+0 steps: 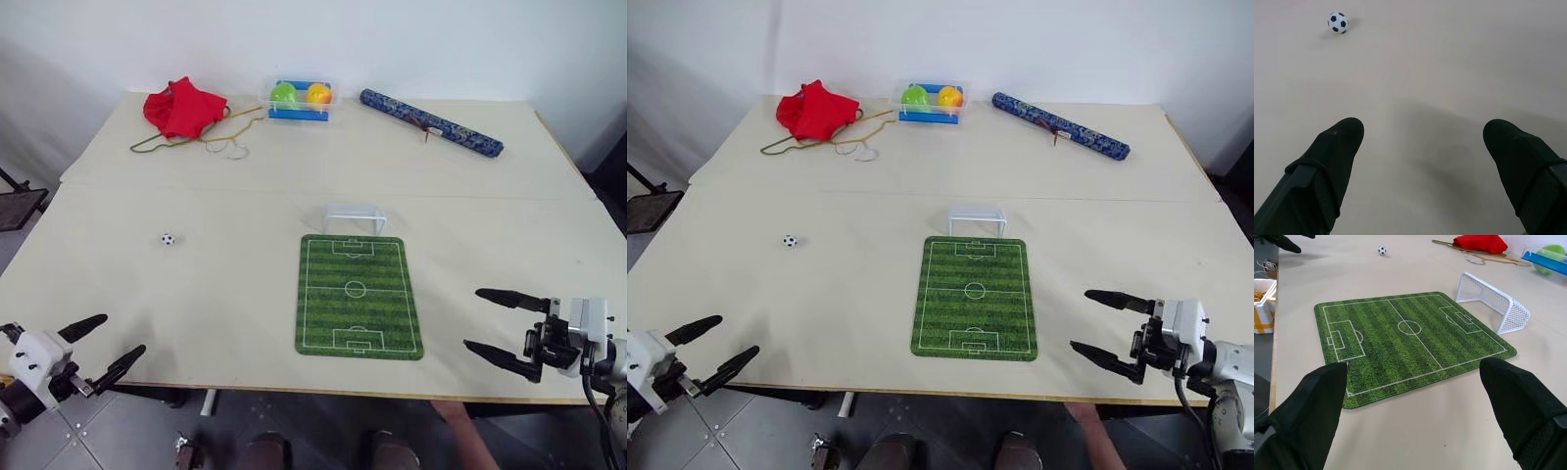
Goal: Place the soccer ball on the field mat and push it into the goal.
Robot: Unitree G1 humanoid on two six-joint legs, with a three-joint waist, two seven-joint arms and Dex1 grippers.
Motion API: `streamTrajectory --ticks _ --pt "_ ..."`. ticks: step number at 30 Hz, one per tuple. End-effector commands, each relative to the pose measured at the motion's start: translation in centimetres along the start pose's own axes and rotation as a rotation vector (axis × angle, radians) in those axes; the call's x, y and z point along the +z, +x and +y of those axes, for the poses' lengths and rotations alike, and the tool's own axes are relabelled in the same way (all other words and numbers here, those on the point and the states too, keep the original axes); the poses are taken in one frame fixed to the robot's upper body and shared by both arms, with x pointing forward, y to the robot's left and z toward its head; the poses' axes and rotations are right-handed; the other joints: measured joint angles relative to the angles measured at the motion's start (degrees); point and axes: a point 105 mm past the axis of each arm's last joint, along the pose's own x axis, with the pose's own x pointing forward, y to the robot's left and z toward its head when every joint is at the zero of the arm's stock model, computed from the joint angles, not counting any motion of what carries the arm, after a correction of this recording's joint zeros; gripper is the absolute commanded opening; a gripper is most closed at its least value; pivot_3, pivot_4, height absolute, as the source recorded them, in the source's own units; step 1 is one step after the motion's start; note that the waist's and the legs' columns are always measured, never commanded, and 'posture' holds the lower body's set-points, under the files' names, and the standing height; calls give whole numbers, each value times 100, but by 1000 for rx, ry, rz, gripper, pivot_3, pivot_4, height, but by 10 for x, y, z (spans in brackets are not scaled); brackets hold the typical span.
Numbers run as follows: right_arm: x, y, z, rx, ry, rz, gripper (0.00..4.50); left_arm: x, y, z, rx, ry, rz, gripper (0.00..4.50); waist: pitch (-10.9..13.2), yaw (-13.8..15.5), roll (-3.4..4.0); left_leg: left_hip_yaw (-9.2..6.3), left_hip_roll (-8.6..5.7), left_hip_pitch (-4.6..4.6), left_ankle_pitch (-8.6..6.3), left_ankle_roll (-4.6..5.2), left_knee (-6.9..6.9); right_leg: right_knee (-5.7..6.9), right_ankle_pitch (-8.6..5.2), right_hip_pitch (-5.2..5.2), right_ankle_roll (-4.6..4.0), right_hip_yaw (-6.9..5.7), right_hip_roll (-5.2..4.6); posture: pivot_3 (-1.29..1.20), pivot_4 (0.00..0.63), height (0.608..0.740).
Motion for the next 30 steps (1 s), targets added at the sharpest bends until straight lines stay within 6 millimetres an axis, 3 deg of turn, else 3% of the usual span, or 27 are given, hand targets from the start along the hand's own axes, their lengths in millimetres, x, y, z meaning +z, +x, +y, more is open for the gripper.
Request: streamTrajectory --ticks 1,6,10,13,19,24,27,30 --pt "5 4 4 32 -9 -21 4500 11 -4 1 1 12 -30 4481 1 0 -1 1 0 0 0 0 0 0 0 0 0 1 0 0 150 740" --pt "28 29 5 26 22 -169 4500 8 -11 8 88 -95 -76 4481 2 -17 0 7 8 3 -3 -3 0 2 0 -5 -3 9 7 0 150 740" --pt "57 62 19 60 53 -341 4500 -1 -21 25 280 -275 -183 4481 2 -24 2 15 13 4 -5 -6 -1 7 1 -14 -5 20 11 0 150 740" --pt "69 69 23 58 39 -410 4500 -6 -18 23 322 -328 -211 4481 2 -7 0 17 14 6 -7 -7 0 8 1 -15 -6 24 12 0 150 740" --pt "69 70 21 36 23 -402 4500 9 13 18 293 -366 -284 4481 4 55 -21 20 9 2 -15 1 12 9 1 -14 -6 27 11 0 150 740" --pt "59 64 16 11 27 -354 4500 43 51 41 304 -323 -344 4481 3 32 -22 23 10 7 -13 -2 14 17 2 -14 -7 30 14 0 150 740" --pt "54 60 14 -1 30 -333 4500 51 68 51 316 -308 -326 4481 2 2 -23 30 8 10 -13 -1 12 17 2 -17 -7 34 14 0 150 740" --pt "46 54 15 -11 38 -299 4500 59 105 65 307 -288 -274 4481 3 9 -23 49 7 13 -14 0 4 17 2 -28 -6 46 16 0 150 740"
